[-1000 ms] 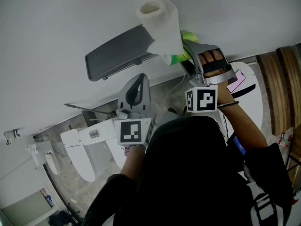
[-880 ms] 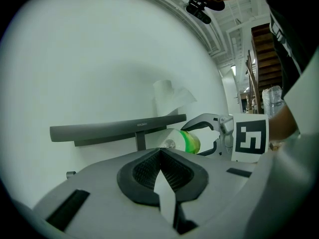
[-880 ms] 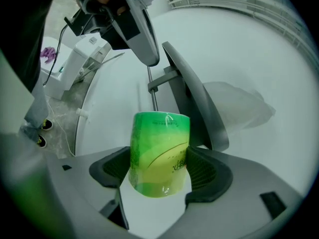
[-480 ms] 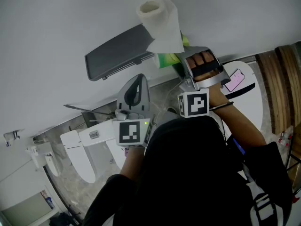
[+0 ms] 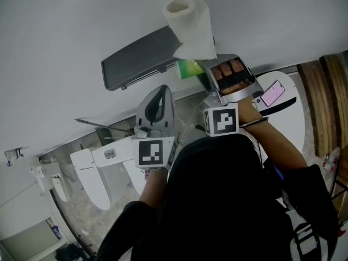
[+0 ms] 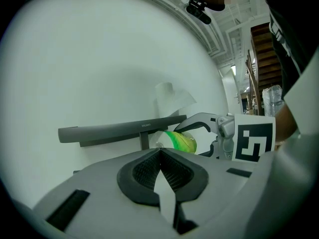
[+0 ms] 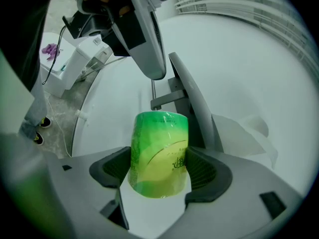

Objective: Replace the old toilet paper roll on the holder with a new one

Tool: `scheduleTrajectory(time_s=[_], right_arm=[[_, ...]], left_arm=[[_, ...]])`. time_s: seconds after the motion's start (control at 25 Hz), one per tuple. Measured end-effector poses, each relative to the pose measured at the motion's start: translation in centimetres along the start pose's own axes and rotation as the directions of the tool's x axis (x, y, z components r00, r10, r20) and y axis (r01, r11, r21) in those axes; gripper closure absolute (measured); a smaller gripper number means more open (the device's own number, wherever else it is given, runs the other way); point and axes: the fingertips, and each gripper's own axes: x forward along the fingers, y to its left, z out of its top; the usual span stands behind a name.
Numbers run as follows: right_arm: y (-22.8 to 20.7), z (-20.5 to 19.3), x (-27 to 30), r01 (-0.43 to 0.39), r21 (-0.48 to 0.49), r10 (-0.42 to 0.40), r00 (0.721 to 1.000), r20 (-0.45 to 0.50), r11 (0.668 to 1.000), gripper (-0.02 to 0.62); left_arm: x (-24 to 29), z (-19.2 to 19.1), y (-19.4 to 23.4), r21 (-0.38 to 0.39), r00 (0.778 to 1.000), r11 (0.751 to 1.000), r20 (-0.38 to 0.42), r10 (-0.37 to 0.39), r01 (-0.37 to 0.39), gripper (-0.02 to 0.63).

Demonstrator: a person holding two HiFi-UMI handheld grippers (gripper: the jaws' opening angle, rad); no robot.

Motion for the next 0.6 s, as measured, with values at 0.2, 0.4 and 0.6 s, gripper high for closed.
scheduleTrajectory(time_s=[0.2,0.4,0.6], right_arm=[[-0.1,1.3,0.1,-0.005,-0.012,0.005,1.0,0.024,1.0,0.238],[0.7,2.6,0.5,-0.026,-0.026,0.027,0.998,0.048,0.999,0.238],[0.6,3.0,0.8,-0.024,-0.034,0.025,0.999,0.046,0.999,0.238]], left_arm=[[-0.4,0.2,0.2,-0.007,1.0,1.0,0.018,0.005,-0.005,0.592],[-0.7,0.0,0.6,-0.024,1.0,1.0,0.015,0.021,-0.021,0.592],[-0.9,-0.2,0.9,-0.03,1.0,0.999,0.007,0.019,-0.019,0.592]])
